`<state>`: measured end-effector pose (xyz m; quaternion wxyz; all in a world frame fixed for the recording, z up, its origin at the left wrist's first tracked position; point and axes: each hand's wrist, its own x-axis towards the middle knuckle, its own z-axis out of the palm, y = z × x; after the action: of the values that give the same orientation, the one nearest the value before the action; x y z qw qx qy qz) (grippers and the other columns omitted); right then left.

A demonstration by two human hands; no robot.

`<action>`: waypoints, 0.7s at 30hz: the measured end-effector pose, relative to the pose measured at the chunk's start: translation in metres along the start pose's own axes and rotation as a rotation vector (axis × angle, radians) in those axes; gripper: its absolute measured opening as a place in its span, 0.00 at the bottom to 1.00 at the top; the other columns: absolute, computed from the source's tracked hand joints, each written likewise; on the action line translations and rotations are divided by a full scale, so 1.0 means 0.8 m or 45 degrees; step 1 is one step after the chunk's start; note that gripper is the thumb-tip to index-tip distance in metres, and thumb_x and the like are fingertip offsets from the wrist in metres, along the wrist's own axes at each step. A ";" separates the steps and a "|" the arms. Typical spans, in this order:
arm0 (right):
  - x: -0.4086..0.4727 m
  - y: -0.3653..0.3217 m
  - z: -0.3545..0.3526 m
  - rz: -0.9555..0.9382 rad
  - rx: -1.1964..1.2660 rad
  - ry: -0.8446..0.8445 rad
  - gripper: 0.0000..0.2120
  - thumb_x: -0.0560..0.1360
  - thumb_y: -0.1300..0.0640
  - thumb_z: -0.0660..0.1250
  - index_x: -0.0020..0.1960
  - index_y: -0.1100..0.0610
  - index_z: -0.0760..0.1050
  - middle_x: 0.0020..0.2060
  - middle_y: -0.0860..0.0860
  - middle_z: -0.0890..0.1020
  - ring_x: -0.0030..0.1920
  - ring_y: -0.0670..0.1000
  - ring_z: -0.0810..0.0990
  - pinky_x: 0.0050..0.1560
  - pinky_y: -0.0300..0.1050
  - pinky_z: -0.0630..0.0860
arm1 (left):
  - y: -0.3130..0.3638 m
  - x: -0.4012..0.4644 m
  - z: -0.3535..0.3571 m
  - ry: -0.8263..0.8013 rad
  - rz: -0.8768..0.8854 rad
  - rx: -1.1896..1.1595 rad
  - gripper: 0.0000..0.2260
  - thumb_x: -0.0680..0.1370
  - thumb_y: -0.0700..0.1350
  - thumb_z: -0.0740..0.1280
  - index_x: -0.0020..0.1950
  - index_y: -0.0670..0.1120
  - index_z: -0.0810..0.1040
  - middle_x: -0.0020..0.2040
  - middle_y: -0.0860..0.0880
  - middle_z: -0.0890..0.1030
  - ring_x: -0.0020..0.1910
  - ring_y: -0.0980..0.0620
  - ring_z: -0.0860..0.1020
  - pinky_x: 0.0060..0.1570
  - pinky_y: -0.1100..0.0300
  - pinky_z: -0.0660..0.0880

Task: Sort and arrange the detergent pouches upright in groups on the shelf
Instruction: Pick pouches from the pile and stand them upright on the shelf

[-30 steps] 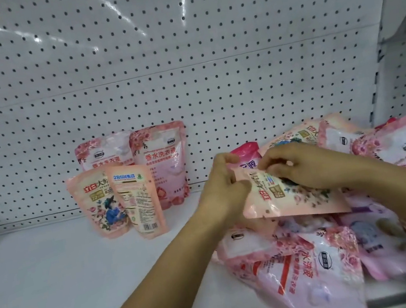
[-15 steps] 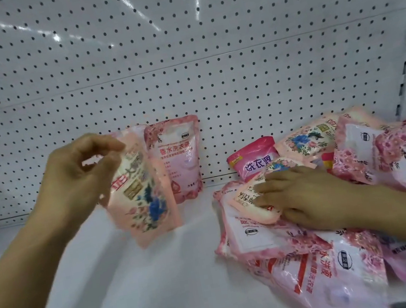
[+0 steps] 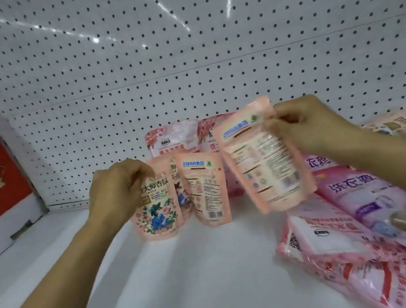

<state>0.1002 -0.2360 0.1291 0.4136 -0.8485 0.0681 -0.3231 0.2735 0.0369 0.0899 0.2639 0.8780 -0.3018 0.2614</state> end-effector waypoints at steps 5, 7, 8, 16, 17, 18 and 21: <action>-0.008 0.015 0.093 0.305 0.338 -0.366 0.08 0.77 0.61 0.68 0.50 0.66 0.82 0.42 0.57 0.87 0.40 0.53 0.85 0.44 0.50 0.84 | -0.012 -0.005 0.003 -0.066 -0.044 -0.058 0.12 0.78 0.35 0.63 0.54 0.47 0.83 0.54 0.46 0.83 0.53 0.43 0.81 0.54 0.46 0.79; -0.011 0.026 0.118 0.344 0.312 -0.430 0.10 0.77 0.59 0.68 0.51 0.67 0.81 0.39 0.52 0.87 0.39 0.50 0.86 0.44 0.46 0.83 | -0.015 -0.006 0.004 -0.094 0.009 -0.002 0.12 0.76 0.37 0.65 0.55 0.47 0.84 0.57 0.46 0.82 0.56 0.44 0.78 0.61 0.44 0.73; -0.010 0.030 0.124 0.362 0.312 -0.431 0.11 0.77 0.59 0.68 0.51 0.68 0.80 0.36 0.49 0.87 0.37 0.48 0.85 0.42 0.44 0.83 | -0.016 -0.008 0.004 -0.106 0.029 0.015 0.12 0.76 0.38 0.67 0.56 0.48 0.83 0.59 0.47 0.82 0.59 0.44 0.77 0.63 0.43 0.70; -0.010 0.030 0.107 0.267 0.092 -0.450 0.07 0.76 0.53 0.69 0.48 0.55 0.83 0.34 0.46 0.86 0.35 0.41 0.82 0.36 0.38 0.79 | -0.004 -0.021 0.010 0.106 0.248 -0.038 0.16 0.77 0.48 0.68 0.64 0.48 0.78 0.69 0.49 0.75 0.69 0.46 0.69 0.70 0.45 0.62; -0.008 0.032 0.095 0.237 0.019 -0.418 0.07 0.75 0.51 0.70 0.45 0.53 0.83 0.33 0.44 0.85 0.33 0.40 0.81 0.33 0.37 0.77 | 0.005 -0.021 0.010 0.101 0.293 -0.038 0.19 0.76 0.50 0.66 0.66 0.48 0.77 0.69 0.48 0.75 0.69 0.47 0.69 0.70 0.43 0.63; -0.004 0.037 0.081 0.189 -0.082 -0.369 0.08 0.75 0.49 0.70 0.43 0.52 0.82 0.32 0.43 0.84 0.31 0.39 0.80 0.32 0.37 0.76 | 0.013 -0.021 0.011 0.091 0.339 -0.018 0.20 0.76 0.51 0.65 0.67 0.48 0.76 0.70 0.48 0.75 0.69 0.48 0.68 0.71 0.41 0.63; 0.028 0.075 0.024 0.037 -0.554 -0.179 0.05 0.75 0.48 0.69 0.42 0.48 0.81 0.40 0.44 0.84 0.41 0.46 0.82 0.44 0.46 0.79 | 0.037 -0.017 0.016 0.013 0.439 0.043 0.23 0.75 0.54 0.63 0.69 0.49 0.74 0.70 0.49 0.74 0.70 0.48 0.69 0.72 0.38 0.60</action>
<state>0.1387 -0.2706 0.0868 0.2293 -0.9371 0.1193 -0.2348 0.2478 0.0140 0.0812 0.2019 0.8161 -0.4423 0.3123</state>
